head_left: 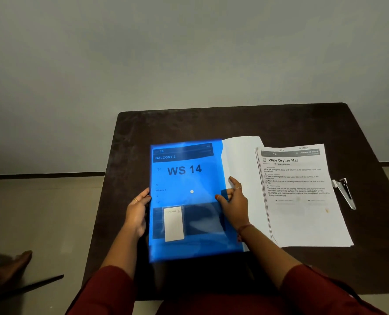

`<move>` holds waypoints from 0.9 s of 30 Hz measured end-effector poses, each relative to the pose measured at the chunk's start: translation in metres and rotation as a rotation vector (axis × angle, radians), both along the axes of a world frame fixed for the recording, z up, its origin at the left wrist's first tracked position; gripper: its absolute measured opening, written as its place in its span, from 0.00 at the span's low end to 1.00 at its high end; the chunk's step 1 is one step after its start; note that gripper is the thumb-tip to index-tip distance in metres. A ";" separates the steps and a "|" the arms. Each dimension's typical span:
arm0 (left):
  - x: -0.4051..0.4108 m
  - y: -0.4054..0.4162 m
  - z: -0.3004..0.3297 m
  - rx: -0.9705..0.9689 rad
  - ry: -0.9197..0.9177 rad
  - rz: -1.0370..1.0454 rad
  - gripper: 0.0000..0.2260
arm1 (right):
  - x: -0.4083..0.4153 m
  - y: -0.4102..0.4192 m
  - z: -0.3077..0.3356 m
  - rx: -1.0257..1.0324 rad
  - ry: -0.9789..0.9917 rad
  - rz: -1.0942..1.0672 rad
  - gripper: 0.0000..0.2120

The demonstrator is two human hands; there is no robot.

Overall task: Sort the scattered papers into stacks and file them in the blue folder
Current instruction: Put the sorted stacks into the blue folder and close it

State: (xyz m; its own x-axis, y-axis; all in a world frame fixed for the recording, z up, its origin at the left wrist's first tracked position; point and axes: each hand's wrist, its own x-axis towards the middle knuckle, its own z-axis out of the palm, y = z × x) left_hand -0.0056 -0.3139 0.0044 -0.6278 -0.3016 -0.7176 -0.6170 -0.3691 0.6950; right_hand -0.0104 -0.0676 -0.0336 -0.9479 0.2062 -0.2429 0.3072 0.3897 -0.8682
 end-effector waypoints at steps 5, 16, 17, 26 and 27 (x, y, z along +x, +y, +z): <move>0.001 -0.002 -0.006 0.008 0.000 -0.006 0.15 | 0.002 -0.001 0.001 0.006 -0.035 0.025 0.31; -0.004 0.060 -0.009 -0.765 0.036 -0.087 0.14 | 0.011 0.060 0.014 0.142 -0.090 0.204 0.16; -0.003 0.075 -0.006 -0.818 0.078 -0.154 0.14 | 0.014 0.071 0.014 0.140 -0.079 0.164 0.15; 0.013 0.195 0.003 -0.525 0.283 -0.742 0.12 | 0.032 0.187 0.031 0.127 -0.110 -0.201 0.13; 0.014 0.209 0.003 -0.488 0.246 -0.832 0.12 | 0.033 0.202 0.031 0.158 -0.118 -0.228 0.14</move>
